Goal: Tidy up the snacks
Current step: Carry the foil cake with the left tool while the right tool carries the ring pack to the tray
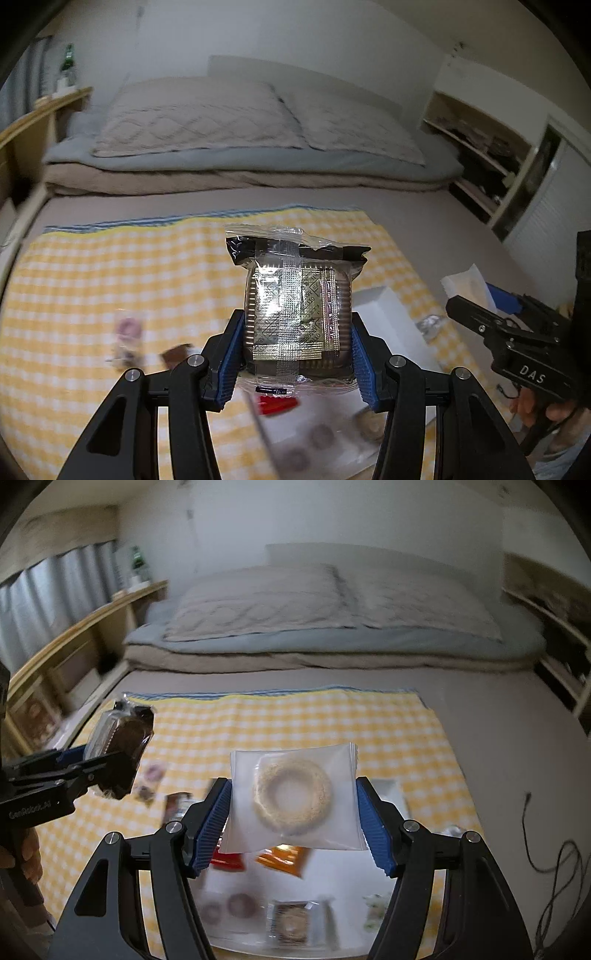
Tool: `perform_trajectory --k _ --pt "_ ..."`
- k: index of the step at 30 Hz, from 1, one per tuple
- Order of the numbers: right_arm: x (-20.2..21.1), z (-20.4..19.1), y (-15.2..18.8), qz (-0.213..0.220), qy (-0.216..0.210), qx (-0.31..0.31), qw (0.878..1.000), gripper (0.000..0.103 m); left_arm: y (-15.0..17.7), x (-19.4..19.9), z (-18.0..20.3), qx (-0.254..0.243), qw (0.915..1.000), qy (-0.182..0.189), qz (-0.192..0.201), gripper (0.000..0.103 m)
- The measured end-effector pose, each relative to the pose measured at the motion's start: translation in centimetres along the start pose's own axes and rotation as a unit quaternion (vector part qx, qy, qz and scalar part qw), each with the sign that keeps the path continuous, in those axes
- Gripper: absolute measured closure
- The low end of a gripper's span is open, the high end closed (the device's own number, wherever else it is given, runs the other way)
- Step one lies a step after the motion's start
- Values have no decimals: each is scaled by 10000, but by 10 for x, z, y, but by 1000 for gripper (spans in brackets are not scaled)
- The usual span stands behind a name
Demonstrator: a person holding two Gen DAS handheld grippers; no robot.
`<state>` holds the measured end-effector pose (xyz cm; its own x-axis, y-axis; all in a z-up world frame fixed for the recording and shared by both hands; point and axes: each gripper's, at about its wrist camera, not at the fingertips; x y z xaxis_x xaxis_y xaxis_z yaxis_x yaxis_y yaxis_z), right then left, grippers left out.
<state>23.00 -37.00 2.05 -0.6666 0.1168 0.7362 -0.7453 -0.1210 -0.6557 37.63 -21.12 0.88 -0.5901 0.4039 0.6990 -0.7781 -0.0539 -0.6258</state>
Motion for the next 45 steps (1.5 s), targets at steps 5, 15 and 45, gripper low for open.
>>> perform_trajectory --k 5,15,45 --pt "-7 39 19 -108 173 -267 9994 34 0 -40 22 -119 9991 314 -268 51" --pt "-23 96 56 -435 154 -936 9945 34 -1 -146 56 239 9868 1115 -1150 51" --pt "-86 104 90 -1413 -200 -1342 9806 34 -9 -300 -12 1411 9689 113 -2029 51"
Point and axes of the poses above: each gripper's, at about its wrist camera, not at the fingertips, and x roughly against the way its jaws point, z to its right, y to its underside, and after that the axes turned 10 degrees about x, right-handed
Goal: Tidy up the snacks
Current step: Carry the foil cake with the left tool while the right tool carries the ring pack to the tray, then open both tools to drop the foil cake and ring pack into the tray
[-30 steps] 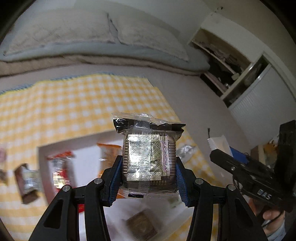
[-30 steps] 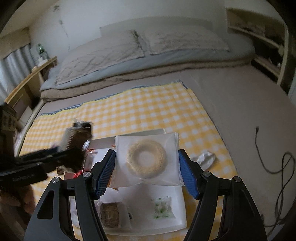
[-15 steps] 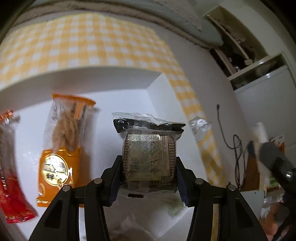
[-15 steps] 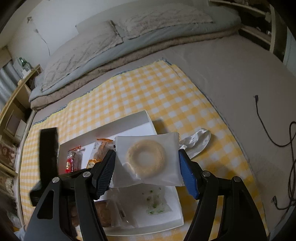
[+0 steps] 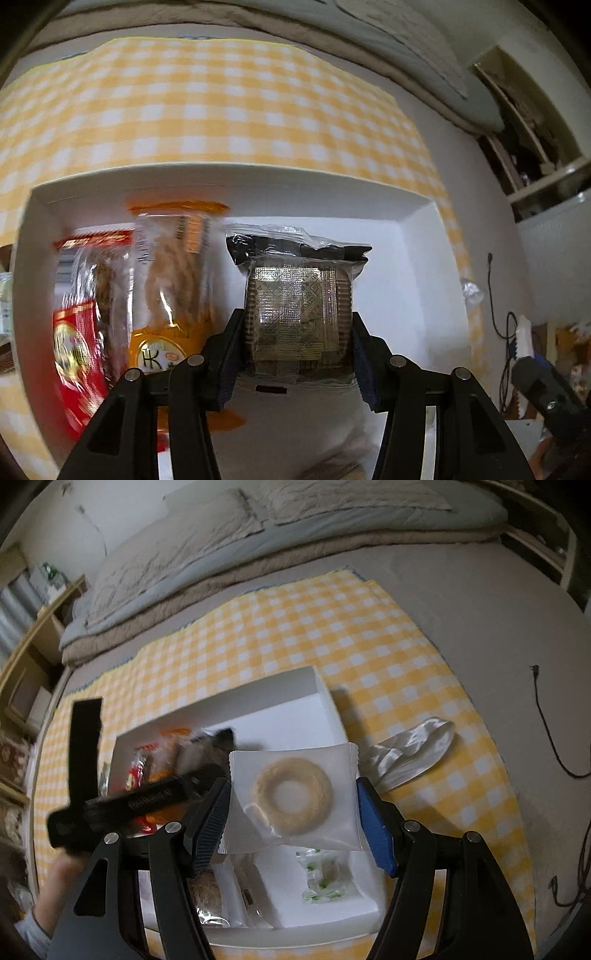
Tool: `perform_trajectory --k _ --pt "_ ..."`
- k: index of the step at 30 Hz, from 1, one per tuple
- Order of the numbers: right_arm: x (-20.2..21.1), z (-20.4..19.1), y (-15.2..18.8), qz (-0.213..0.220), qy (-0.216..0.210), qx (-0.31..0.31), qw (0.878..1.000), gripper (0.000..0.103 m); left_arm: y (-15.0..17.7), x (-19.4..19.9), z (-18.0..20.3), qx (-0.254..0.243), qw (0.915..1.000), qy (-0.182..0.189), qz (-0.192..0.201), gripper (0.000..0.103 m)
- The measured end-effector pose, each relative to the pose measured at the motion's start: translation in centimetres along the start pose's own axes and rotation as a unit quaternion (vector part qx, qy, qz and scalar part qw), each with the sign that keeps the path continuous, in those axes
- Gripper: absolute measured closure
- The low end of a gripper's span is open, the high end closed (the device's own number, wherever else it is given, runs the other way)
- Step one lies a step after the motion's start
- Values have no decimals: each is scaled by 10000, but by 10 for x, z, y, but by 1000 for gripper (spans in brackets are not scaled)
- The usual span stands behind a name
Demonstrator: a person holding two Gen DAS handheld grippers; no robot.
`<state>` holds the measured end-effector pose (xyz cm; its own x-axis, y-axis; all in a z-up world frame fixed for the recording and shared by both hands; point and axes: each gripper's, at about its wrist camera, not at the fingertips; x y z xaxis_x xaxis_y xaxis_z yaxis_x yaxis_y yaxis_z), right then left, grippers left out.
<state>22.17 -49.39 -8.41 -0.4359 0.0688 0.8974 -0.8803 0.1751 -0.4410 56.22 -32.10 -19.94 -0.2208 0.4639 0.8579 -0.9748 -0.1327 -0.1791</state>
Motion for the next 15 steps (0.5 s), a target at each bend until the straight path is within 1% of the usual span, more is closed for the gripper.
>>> perform_trajectory --k 3,4,6,9,10,11,12,13,14,15 --pt "-6 -10 -2 -44 -79 115 9999 34 -3 7 -5 134 9999 68 -21 51" --pt "-8 -14 -3 -39 -114 166 9998 33 2 7 -7 147 9999 89 -14 51" --pt "-10 -23 -6 -9 -129 311 9994 32 -1 11 -6 167 9997 154 -7 51" --pt "-13 -28 -9 -27 -29 404 9992 21 10 21 -7 112 9996 266 -27 50" --pt "-13 -28 -9 -21 -5 393 9992 12 10 23 -6 109 9995 292 -48 50" --pt "-13 -28 -9 -9 -5 372 9993 2 10 24 -4 114 9995 302 -32 48" --pt "-13 -27 -8 0 -5 342 9994 0 9 31 -7 101 9994 319 -2 46" --pt "-12 -25 -7 7 20 320 9995 0 9 35 -7 67 9993 363 7 39" --pt "-11 -24 -6 -9 50 312 9995 0 16 44 -13 34 9993 372 20 35" --pt "-10 -22 -5 -20 68 317 9995 0 18 48 -13 -6 9993 362 48 34"
Point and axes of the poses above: each gripper's, at about its wrist camera, not at the fingertips, and x roughly against the way its jaws point, z to its right, y to its underside, and after that the axes turned 10 degrees about x, right-handed
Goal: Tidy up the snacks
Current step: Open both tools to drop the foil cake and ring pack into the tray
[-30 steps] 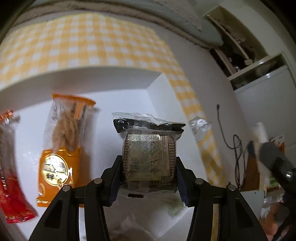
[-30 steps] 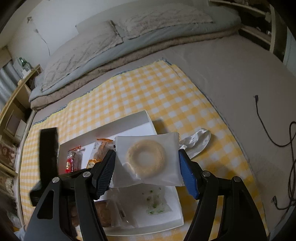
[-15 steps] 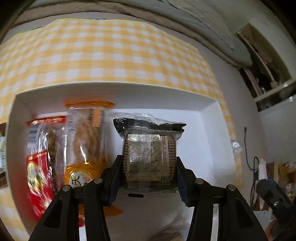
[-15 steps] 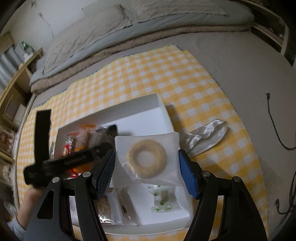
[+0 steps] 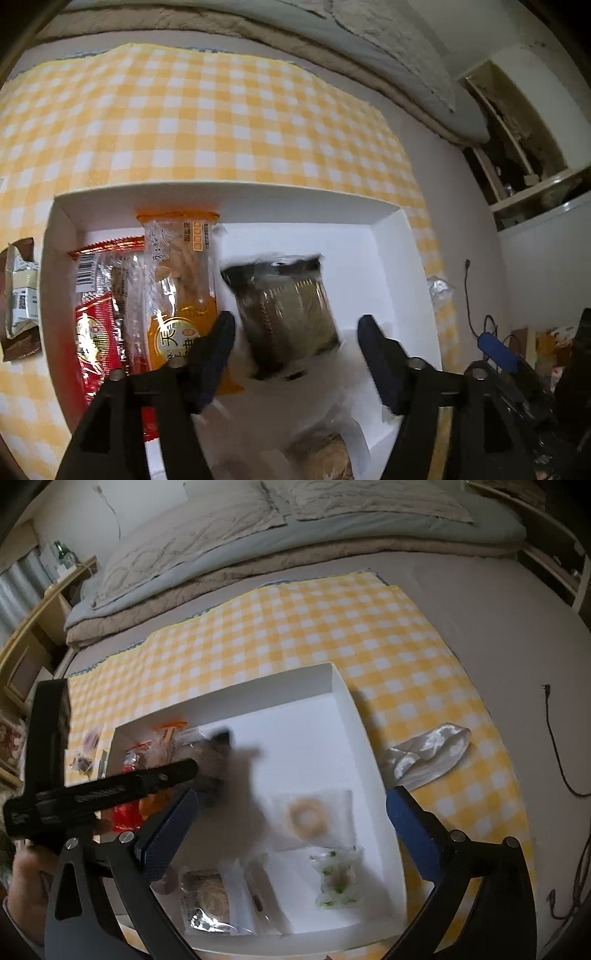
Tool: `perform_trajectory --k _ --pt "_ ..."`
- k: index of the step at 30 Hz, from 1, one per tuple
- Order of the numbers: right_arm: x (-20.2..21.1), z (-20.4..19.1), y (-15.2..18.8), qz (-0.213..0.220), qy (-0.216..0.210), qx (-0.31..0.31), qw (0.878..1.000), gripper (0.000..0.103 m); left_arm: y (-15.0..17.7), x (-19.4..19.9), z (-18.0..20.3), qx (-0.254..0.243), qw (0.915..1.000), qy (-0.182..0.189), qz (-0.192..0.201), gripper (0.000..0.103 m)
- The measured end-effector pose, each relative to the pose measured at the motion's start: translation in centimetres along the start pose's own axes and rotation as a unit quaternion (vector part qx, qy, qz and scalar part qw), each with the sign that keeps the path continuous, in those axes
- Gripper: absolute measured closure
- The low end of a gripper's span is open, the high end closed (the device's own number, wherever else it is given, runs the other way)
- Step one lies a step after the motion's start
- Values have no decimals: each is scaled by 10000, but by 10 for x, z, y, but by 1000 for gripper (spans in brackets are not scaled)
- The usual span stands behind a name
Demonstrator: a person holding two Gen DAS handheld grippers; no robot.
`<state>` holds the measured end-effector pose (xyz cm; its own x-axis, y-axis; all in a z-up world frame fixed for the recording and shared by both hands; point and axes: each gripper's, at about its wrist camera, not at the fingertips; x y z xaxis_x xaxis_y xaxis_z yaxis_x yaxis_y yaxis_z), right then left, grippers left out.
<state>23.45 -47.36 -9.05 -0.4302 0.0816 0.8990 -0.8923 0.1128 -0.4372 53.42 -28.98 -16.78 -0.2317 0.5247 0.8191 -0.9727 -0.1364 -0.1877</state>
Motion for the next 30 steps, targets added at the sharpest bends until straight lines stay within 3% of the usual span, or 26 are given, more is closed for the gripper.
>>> perform_trajectory --k 7,13,18,22,30 --pt "8 4 10 -27 -22 54 10000 0 16 20 8 -336 9994 -107 51 33" --pt "17 2 18 46 -39 54 10000 0 29 47 9 -562 9980 -232 162 25" --pt "27 3 23 123 -43 -65 9999 0 38 69 7 -718 9963 -373 282 15" --pt "36 4 27 268 32 -127 9996 0 47 85 8 -930 9935 -510 417 0" --pt "46 6 36 387 159 -232 9989 0 67 113 10 -1292 9872 -704 612 0"
Point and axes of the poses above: each gripper's, at about its wrist camera, not at the fingertips, and x roughly against the way its jaws point, z to its right, y to its underside, and after that the axes turned 10 degrees about x, right-handed
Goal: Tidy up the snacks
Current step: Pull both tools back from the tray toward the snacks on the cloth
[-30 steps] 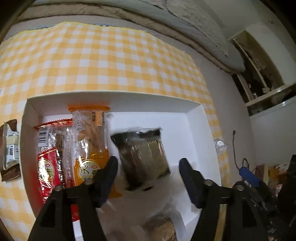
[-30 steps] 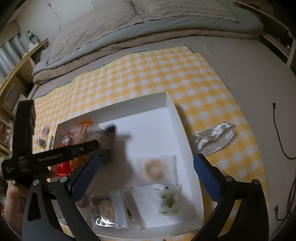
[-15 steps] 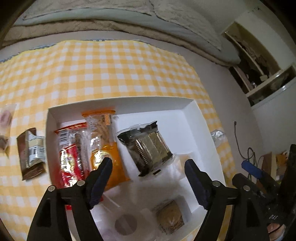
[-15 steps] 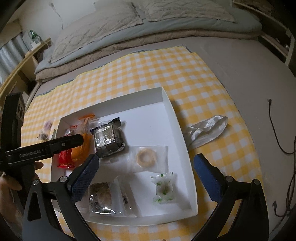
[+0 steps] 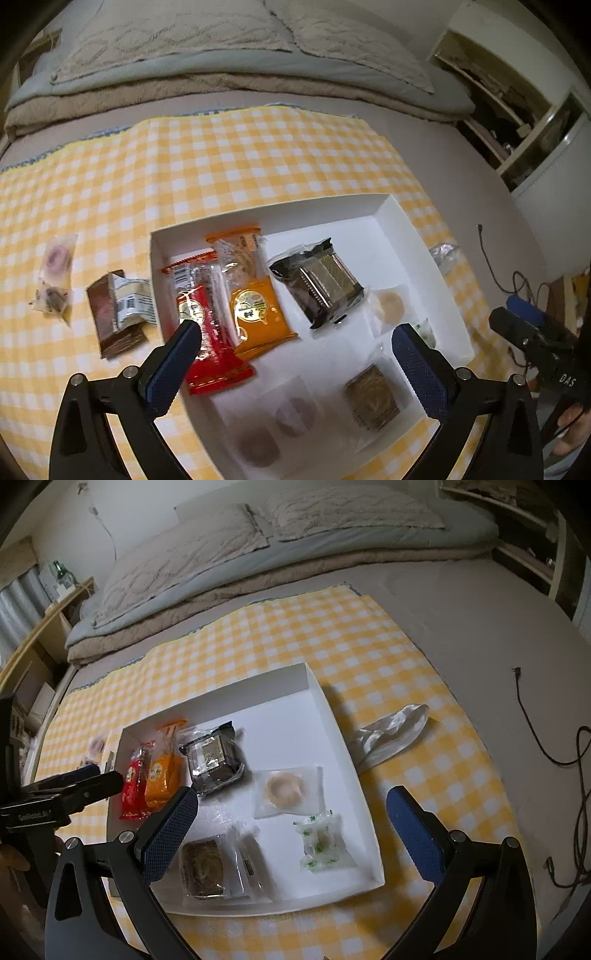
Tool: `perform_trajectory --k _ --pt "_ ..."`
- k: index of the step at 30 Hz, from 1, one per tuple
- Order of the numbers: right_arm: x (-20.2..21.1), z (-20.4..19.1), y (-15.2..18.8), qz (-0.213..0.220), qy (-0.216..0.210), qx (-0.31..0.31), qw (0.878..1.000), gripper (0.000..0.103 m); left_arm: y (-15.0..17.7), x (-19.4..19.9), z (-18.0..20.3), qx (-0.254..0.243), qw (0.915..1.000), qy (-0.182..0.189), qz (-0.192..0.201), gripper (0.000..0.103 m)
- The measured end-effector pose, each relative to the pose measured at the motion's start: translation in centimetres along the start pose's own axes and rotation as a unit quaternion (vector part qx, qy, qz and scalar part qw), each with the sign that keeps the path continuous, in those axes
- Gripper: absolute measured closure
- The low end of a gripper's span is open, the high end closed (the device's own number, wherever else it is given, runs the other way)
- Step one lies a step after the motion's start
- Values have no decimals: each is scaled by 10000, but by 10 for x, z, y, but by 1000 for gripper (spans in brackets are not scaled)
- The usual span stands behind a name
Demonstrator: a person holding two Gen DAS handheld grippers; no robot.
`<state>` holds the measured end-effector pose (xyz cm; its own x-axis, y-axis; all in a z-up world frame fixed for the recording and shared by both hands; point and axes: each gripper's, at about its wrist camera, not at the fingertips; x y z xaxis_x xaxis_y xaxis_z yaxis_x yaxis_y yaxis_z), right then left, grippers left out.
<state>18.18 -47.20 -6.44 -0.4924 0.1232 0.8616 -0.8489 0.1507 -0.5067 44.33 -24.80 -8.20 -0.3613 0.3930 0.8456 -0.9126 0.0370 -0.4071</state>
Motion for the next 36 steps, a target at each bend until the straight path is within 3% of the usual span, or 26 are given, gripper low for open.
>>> perform_trajectory --k 9,17,23,30,36 --pt "13 -11 9 233 139 42 9996 0 15 33 -1 -260 9988 -126 384 0" --pt "19 -30 12 570 249 62 9980 0 24 57 -27 -223 9972 -95 708 0" --pt "23 -57 4 949 425 400 9938 0 26 78 -57 -254 9939 -177 1057 0" --pt "16 -97 -11 1276 306 439 9904 0 27 100 -107 92 9903 -127 1383 0" --pt "-7 -136 -17 1281 236 600 9897 0 34 115 -157 348 9867 -326 1553 0"
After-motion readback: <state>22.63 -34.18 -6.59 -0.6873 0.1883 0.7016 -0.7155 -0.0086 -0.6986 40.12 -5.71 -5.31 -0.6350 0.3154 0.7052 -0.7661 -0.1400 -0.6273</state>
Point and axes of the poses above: each gripper's, at about its wrist camera, not at the fingertips, and x roughly against the way its jaws point, z to its right, y to its underside, and after that the axes turned 10 degrees about x, right-handed
